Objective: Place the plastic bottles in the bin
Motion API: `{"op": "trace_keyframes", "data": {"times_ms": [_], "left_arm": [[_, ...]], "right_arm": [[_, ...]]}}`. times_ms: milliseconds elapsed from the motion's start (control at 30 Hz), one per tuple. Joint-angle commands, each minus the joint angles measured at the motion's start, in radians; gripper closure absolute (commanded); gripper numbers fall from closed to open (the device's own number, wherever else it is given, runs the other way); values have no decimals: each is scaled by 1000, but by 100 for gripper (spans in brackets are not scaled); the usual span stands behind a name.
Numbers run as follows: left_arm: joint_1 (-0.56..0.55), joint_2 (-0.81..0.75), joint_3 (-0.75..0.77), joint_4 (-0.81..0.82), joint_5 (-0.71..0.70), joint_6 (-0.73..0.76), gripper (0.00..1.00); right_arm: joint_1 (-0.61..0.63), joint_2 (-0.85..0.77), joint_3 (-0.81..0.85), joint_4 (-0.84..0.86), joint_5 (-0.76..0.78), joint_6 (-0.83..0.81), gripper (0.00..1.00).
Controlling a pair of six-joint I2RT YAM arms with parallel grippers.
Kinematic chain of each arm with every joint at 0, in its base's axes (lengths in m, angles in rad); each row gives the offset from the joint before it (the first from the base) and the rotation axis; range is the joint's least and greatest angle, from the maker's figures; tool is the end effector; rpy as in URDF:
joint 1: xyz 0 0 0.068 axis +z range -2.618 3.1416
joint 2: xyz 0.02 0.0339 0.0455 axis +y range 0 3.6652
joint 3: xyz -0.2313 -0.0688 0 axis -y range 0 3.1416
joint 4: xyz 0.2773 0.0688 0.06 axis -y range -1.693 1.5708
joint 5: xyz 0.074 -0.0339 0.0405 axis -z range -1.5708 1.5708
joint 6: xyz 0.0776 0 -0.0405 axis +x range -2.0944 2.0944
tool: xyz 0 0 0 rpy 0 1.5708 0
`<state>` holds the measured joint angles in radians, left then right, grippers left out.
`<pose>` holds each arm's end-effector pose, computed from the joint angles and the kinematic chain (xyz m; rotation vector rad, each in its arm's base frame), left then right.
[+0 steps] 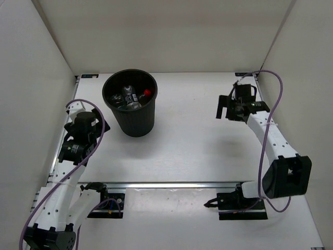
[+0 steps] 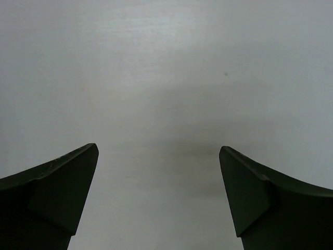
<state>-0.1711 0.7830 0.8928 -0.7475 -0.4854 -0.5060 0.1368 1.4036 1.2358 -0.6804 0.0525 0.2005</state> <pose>0.2424 -0.0051 0.2818 -0.6117 2.0388 0.1400 0.3623 0.0458 0.2408 0.1010 2.4174 0.0908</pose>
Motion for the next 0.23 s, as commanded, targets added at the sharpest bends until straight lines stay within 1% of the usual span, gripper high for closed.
{"op": "trace_keyframes", "data": {"times_ms": [0, 100, 200], "left_arm": [[-16, 1, -3, 79, 13, -5, 1], [-13, 13, 9, 73, -10, 4, 1], [-8, 19, 18, 50, -31, 6, 1]], "right_arm": [[-29, -135, -77, 51, 46, 53, 1], [-29, -193, -137, 74, 64, 45, 1], [-57, -233, -156, 100, 52, 28, 1]]}}
